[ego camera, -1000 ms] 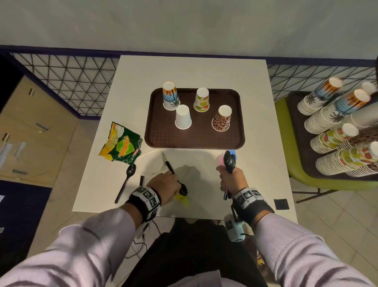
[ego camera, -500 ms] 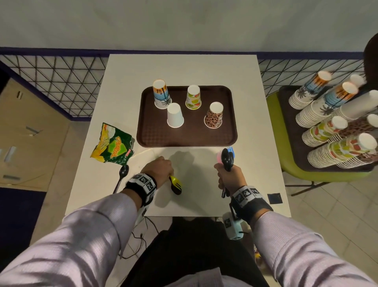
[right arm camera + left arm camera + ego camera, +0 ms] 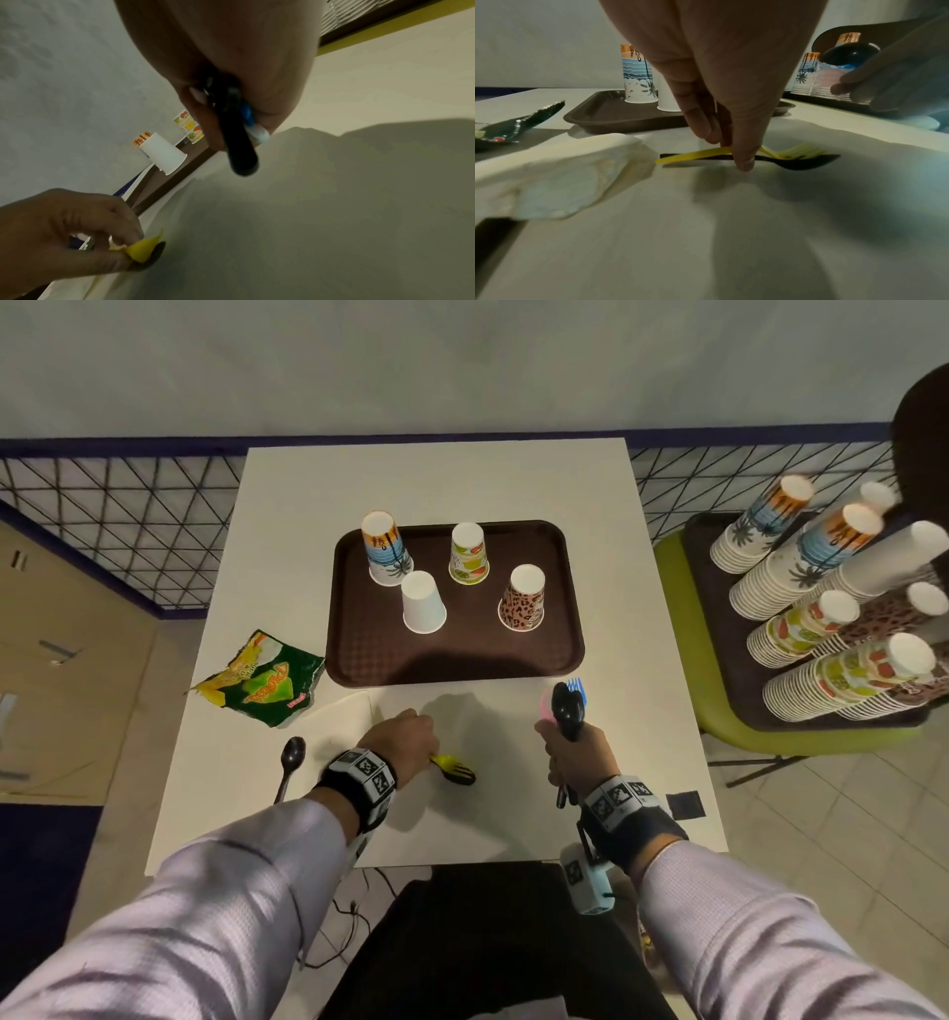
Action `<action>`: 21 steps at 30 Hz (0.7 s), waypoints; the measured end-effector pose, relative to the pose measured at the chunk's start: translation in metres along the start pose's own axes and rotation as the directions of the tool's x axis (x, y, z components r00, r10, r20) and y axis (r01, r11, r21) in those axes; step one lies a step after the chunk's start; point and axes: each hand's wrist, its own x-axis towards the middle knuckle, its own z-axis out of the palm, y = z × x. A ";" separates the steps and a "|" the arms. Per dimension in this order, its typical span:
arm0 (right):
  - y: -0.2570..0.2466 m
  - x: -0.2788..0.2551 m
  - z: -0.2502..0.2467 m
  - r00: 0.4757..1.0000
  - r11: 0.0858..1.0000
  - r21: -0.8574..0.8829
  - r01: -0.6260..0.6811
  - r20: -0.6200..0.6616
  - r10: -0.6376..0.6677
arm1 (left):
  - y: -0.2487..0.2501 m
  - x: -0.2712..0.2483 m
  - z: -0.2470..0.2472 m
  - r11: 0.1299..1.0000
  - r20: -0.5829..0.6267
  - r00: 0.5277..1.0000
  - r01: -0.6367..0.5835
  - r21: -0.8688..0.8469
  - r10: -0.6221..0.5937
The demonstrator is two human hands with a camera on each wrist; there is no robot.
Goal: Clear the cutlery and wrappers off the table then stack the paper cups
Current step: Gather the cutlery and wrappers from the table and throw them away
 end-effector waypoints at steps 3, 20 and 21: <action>-0.002 0.002 0.003 1.000 0.999 0.051 0.000 0.008 -0.001 | 0.005 0.001 -0.010 0.995 -0.070 0.997 -0.025 -0.093 0.019; -0.040 -0.018 0.037 0.994 0.953 0.302 0.006 0.098 -0.037 | 0.064 -0.005 -0.049 0.517 -0.339 0.833 -0.076 -0.853 -0.437; -0.040 -0.019 0.038 0.995 0.955 0.295 0.006 0.095 -0.036 | 0.065 -0.006 -0.050 0.504 -0.339 0.831 -0.083 -0.859 -0.442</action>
